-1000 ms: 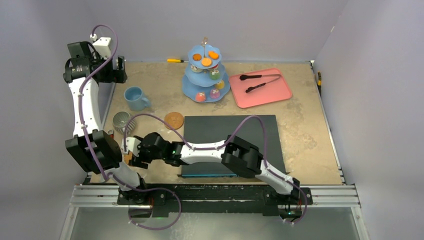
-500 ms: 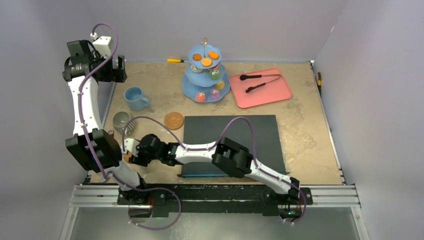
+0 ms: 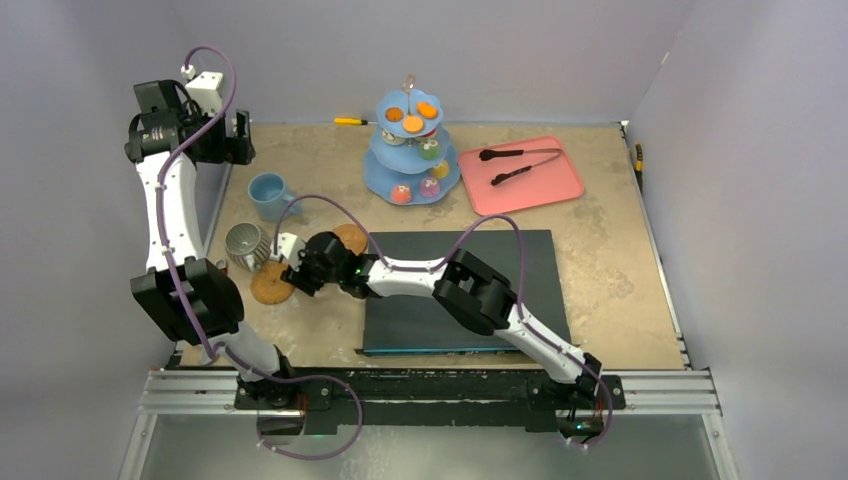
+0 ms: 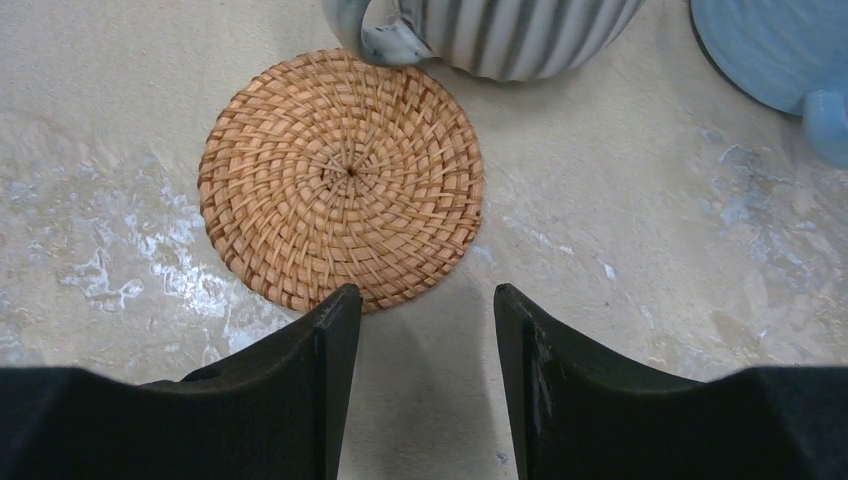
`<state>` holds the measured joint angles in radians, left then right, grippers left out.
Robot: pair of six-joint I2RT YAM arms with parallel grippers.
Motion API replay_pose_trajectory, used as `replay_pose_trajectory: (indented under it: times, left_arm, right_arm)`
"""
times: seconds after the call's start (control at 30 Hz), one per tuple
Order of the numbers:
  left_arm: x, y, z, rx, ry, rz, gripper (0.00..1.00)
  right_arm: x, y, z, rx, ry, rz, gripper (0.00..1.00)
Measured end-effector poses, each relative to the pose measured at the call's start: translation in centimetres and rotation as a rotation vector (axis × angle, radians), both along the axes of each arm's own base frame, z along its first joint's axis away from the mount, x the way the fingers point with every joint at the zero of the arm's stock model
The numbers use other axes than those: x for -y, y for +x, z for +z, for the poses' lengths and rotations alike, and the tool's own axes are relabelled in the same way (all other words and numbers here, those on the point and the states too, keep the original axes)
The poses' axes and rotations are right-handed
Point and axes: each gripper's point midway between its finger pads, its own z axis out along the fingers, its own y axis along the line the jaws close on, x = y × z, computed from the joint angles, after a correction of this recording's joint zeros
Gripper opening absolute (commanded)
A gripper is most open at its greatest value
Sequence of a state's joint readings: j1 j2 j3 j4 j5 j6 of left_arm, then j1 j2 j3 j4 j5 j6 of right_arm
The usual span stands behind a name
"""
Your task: Serve the afternoon tea
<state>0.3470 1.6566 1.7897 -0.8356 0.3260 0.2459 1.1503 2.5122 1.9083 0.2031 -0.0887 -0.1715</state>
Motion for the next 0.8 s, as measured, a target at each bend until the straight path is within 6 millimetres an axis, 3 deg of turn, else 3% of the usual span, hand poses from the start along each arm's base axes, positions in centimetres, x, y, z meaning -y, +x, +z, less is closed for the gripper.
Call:
replay_pose_trajectory:
  times: [0.17,0.33,0.4,0.63,0.7,0.8]
  left_arm:
    - [0.1,0.1,0.1,0.004,-0.003,-0.003,0.99]
    - [0.1,0.1,0.1,0.004,-0.004,-0.005,0.99]
    - [0.1,0.1,0.0,0.004,-0.005,-0.006,0.99]
    - [0.0,0.4,-0.4,-0.005,-0.011,-0.005,0.99]
    - [0.0,0.4,-0.4,-0.005,-0.011,-0.005,0.99]
    - [0.0,0.4,-0.1,-0.001,-0.008,-0.004,0.99]
  right_arm:
    - [0.1,0.1,0.0,-0.007,0.003,-0.006,0.57]
    - [1.0,-0.6,0.5,-0.016,-0.002,-0.011,0.72]
    - [1.2,-1.1,1.9,-0.009,0.011,-0.007,0.75]
    - [-3.1,-3.9,7.9,0.043,0.154,0.068,0.74]
    - [-4.3,-4.5,8.4,0.049,0.177,0.089,0.72]
    - [-5.4,-5.9,7.0,0.033,0.173,0.133,0.7]
